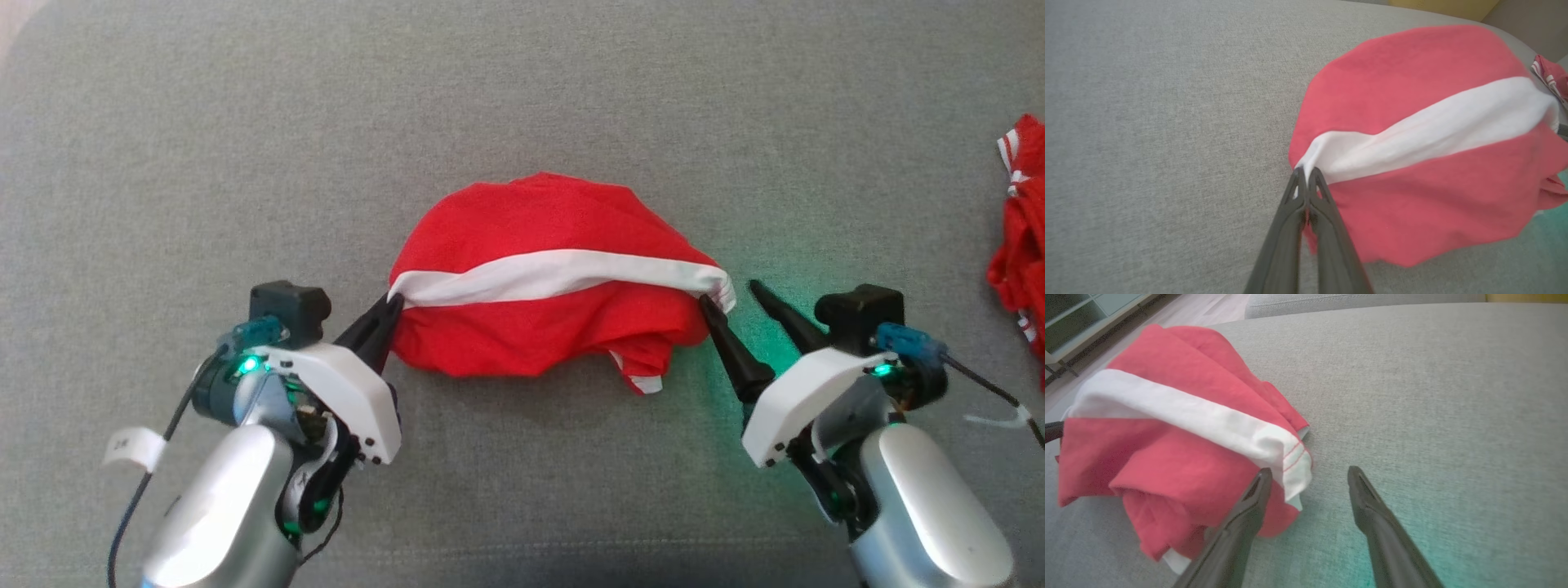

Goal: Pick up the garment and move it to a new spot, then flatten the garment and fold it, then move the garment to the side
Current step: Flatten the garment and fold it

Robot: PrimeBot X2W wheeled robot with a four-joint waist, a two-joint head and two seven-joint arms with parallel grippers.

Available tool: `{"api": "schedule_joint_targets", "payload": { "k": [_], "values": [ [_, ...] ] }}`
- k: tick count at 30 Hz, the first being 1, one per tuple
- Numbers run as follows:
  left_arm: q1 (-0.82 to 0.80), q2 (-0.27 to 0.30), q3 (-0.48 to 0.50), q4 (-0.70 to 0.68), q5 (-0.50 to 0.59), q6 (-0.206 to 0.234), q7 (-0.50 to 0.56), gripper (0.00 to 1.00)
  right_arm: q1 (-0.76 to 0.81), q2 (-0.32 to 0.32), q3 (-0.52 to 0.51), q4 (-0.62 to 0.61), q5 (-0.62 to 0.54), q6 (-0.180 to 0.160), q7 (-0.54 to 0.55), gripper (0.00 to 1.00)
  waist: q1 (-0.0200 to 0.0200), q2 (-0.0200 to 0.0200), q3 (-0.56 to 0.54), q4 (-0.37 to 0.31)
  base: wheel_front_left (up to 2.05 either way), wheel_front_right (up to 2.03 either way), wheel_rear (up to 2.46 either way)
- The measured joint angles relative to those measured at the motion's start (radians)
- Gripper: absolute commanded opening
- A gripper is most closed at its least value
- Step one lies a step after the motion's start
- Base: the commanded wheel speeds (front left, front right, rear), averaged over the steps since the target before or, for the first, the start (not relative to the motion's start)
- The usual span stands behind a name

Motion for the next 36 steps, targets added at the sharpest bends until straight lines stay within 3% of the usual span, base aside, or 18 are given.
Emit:
{"api": "schedule_joint_targets", "payload": {
  "k": [1, 2, 9, 16, 27, 36],
  "values": [
    [0.000, -0.001, -0.003, 0.002, 0.000, -0.001, -0.005, 0.00, -0.007, 0.000, 0.009, 0.009, 0.012, 0.000, 0.000, 0.24, 0.0000, 0.0000, 0.001, 0.001, 0.00, 0.00, 0.00],
    [0.000, -0.002, -0.006, 0.002, 0.000, -0.001, -0.008, 0.00, -0.013, -0.001, 0.018, 0.016, 0.022, 0.000, -0.004, 0.00, 0.0000, 0.0000, 0.002, 0.001, 0.00, 0.00, 0.00],
    [0.000, -0.002, -0.009, -0.035, 0.030, 0.005, -0.082, 0.00, -0.029, -0.031, 0.007, -0.009, 0.033, 0.000, -0.072, 0.00, 0.0000, 0.0000, 0.007, 0.005, 0.00, 0.00, 0.00],
    [-0.039, 0.040, 0.019, -0.202, 0.076, 0.028, -0.122, 0.00, -0.055, -0.075, -0.060, -0.215, 0.008, 0.000, -0.109, 0.00, 0.0000, 0.0000, -0.034, -0.006, 0.00, 0.00, 0.00],
    [-0.222, 0.105, 0.076, -0.426, 0.100, 0.039, -0.031, 0.00, -0.212, -0.139, -0.189, -0.495, -0.051, 0.000, -0.027, 0.00, 0.0000, 0.0000, -0.143, -0.029, 0.00, 0.00, 0.00],
    [-0.284, 0.113, 0.071, -0.454, 0.096, 0.029, 0.028, 0.00, -0.237, -0.149, -0.224, -0.532, -0.044, 0.000, 0.037, 0.00, 0.0000, 0.0000, -0.181, -0.040, 0.00, 0.00, 0.00]
  ]
}}
